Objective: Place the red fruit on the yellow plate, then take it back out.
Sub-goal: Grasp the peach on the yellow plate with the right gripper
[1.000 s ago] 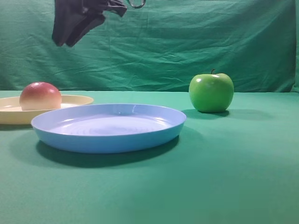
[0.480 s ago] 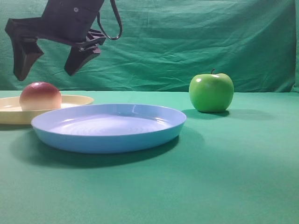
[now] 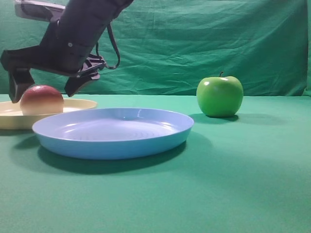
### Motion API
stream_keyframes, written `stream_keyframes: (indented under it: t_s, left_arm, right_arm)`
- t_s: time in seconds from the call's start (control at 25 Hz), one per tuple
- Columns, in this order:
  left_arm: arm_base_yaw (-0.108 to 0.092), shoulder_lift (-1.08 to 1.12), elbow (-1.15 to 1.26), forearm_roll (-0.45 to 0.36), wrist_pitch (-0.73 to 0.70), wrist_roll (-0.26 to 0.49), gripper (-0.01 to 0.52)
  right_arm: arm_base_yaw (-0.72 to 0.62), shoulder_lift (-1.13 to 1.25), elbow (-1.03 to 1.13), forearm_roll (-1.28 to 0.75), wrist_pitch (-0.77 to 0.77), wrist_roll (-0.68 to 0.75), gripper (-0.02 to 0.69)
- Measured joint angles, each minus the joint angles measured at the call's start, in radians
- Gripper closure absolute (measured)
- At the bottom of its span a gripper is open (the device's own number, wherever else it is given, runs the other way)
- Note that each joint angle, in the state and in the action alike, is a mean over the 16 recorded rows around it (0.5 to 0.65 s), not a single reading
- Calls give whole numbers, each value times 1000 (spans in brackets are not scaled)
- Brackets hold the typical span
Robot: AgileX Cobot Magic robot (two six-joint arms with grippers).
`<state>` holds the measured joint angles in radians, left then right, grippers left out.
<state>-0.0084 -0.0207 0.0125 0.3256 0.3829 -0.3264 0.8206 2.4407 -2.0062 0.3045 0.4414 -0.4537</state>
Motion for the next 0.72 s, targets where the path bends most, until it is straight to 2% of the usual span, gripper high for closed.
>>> stream_keyframes:
  t_s: [0.36, 0.48, 0.72]
  left_arm:
    - [0, 0, 0, 0, 0, 0, 514]
    - [0, 0, 0, 0, 0, 0, 514]
    - [0, 0, 0, 0, 0, 0, 514]
  right_arm:
    - [-42, -65, -60, -20, 197, 72, 421]
    - [-65, -120, -81, -41, 296, 113, 453]
    - [-106, -279, -63, -97, 457, 189, 462]
